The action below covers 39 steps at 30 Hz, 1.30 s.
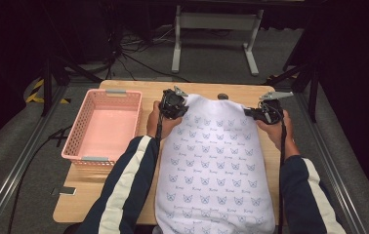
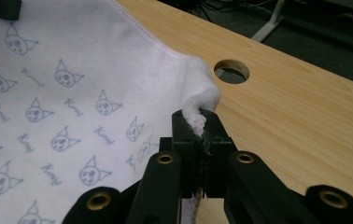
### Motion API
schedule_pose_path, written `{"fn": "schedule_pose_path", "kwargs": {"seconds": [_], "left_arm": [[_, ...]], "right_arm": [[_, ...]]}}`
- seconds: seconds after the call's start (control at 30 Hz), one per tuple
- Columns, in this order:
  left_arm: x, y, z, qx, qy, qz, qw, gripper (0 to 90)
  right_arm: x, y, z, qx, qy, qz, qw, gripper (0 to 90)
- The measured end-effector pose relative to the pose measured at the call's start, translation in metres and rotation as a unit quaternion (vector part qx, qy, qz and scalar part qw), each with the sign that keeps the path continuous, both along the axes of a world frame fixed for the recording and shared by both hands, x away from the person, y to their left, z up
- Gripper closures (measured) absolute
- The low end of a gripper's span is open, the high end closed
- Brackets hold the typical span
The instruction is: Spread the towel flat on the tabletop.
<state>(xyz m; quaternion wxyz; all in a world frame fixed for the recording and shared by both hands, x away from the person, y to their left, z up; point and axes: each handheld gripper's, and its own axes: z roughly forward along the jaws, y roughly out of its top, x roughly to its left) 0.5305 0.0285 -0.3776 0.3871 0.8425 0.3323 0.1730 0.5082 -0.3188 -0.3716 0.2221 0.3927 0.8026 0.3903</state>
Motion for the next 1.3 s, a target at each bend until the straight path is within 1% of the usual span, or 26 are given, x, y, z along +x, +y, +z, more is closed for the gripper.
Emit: {"fn": "schedule_pose_path", "kwargs": {"seconds": [0.07, 0.13, 0.2, 0.23, 0.27, 0.3, 0.33, 0.4, 0.43, 0.47, 0.53, 0.63, 0.67, 0.7, 0.77, 0.83, 0.87, 0.9, 0.97, 1.0, 1.03, 1.07, 1.1, 1.2, 1.23, 1.3], "left_arm": [[-0.007, 0.000, 0.008, -0.003, -0.010, -0.013, 0.9999, 83.7], [-0.011, 0.002, 0.016, -0.008, -0.020, -0.014, 0.9997, 83.7], [-0.010, 0.005, 0.025, 0.001, -0.034, -0.008, 0.9994, 83.7], [-0.007, 0.010, 0.033, 0.006, -0.039, 0.000, 0.9992, 83.8], [-0.007, 0.010, 0.033, 0.006, -0.039, 0.000, 0.9992, 83.7], [-0.004, 0.014, 0.040, 0.014, -0.042, 0.002, 0.9990, 83.7], [-0.002, 0.019, 0.046, 0.015, -0.050, 0.013, 0.9986, 83.8], [0.000, 0.030, 0.055, -0.005, -0.055, 0.027, 0.9981, 83.7], [0.001, 0.034, 0.057, -0.005, -0.062, 0.035, 0.9975, 83.7], [0.002, 0.037, 0.060, -0.005, -0.066, 0.032, 0.9973, 83.7], [0.003, 0.040, 0.061, -0.011, -0.065, 0.033, 0.9972, 83.7], [0.009, 0.045, 0.067, -0.012, -0.066, 0.049, 0.9965, 83.7], [0.011, 0.044, 0.068, -0.013, -0.072, 0.051, 0.9960, 83.7], [0.012, 0.044, 0.070, -0.016, -0.071, 0.052, 0.9960, 83.7], [0.016, 0.042, 0.072, -0.014, -0.075, 0.056, 0.9955, 83.7], [0.025, 0.040, 0.075, 0.002, -0.072, 0.063, 0.9954, 83.7], [0.028, 0.039, 0.077, 0.003, -0.074, 0.066, 0.9951, 83.6], [0.031, 0.037, 0.081, 0.007, -0.077, 0.074, 0.9943, 83.5], [0.035, 0.035, 0.083, 0.006, -0.077, 0.079, 0.9939, 83.6], [0.036, 0.033, 0.085, 0.006, -0.076, 0.078, 0.9940, 83.5], [0.036, 0.032, 0.087, 0.009, -0.082, 0.076, 0.9938, 83.5], [0.036, 0.032, 0.087, 0.009, -0.082, 0.076, 0.9938, 83.5], [0.035, 0.032, 0.092, -0.002, -0.086, 0.068, 0.9940, 83.5], [0.027, 0.036, 0.097, -0.009, -0.089, 0.056, 0.9944, 83.3], [0.023, 0.038, 0.096, -0.011, -0.091, 0.052, 0.9944, 83.3], [0.012, 0.041, 0.096, -0.019, -0.091, 0.037, 0.9950, 83.2]], "right_arm": [[-0.008, 0.000, 0.007, 0.007, -0.009, 0.011, 0.9999, 86.8], [-0.014, 0.001, 0.012, 0.011, -0.017, 0.016, 0.9997, 86.8], [-0.018, 0.001, 0.016, 0.008, -0.022, 0.022, 0.9995, 86.8], [-0.019, 0.001, 0.020, 0.007, -0.028, 0.020, 0.9994, 86.8], [-0.018, 0.000, 0.026, 0.008, -0.036, 0.014, 0.9992, 86.8], [-0.018, 0.000, 0.026, 0.008, -0.036, 0.014, 0.9992, 86.8], [-0.017, -0.002, 0.031, 0.009, -0.042, 0.009, 0.9990, 86.8], [-0.012, -0.006, 0.045, 0.016, -0.057, -0.007, 0.9982, 86.8], [-0.010, -0.009, 0.051, 0.020, -0.063, -0.014, 0.9977, 86.8], [-0.007, -0.011, 0.057, 0.023, -0.070, -0.023, 0.9970, 86.8], [-0.006, -0.013, 0.061, 0.022, -0.075, -0.025, 0.9966, 86.8], [-0.001, -0.014, 0.072, 0.025, -0.083, -0.036, 0.9956, 86.8], [0.002, -0.013, 0.076, 0.021, -0.087, -0.040, 0.9952, 86.8], [0.003, -0.013, 0.078, 0.021, -0.089, -0.042, 0.9949, 86.8], [0.005, -0.012, 0.080, 0.028, -0.088, -0.043, 0.9948, 86.8], [0.012, -0.012, 0.086, 0.021, -0.094, -0.050, 0.9940, 86.8], [0.016, -0.011, 0.087, 0.022, -0.091, -0.054, 0.9941, 86.8], [0.019, -0.011, 0.088, 0.014, -0.091, -0.058, 0.9940, 86.8], [0.027, -0.010, 0.089, 0.019, -0.091, -0.067, 0.9934, 86.8], [0.030, -0.009, 0.089, 0.015, -0.092, -0.069, 0.9932, 86.8], [0.032, -0.008, 0.088, 0.014, -0.092, -0.070, 0.9932, 86.8], [0.033, -0.006, 0.088, 0.017, -0.089, -0.067, 0.9936, 86.8], [0.033, -0.004, 0.090, 0.010, -0.093, -0.064, 0.9935, 86.7], [0.028, -0.001, 0.094, 0.022, -0.100, -0.047, 0.9937, 86.7], [0.026, -0.001, 0.095, 0.018, -0.102, -0.042, 0.9938, 86.7], [0.019, -0.001, 0.095, 0.025, -0.104, -0.027, 0.9939, 86.7]]}}
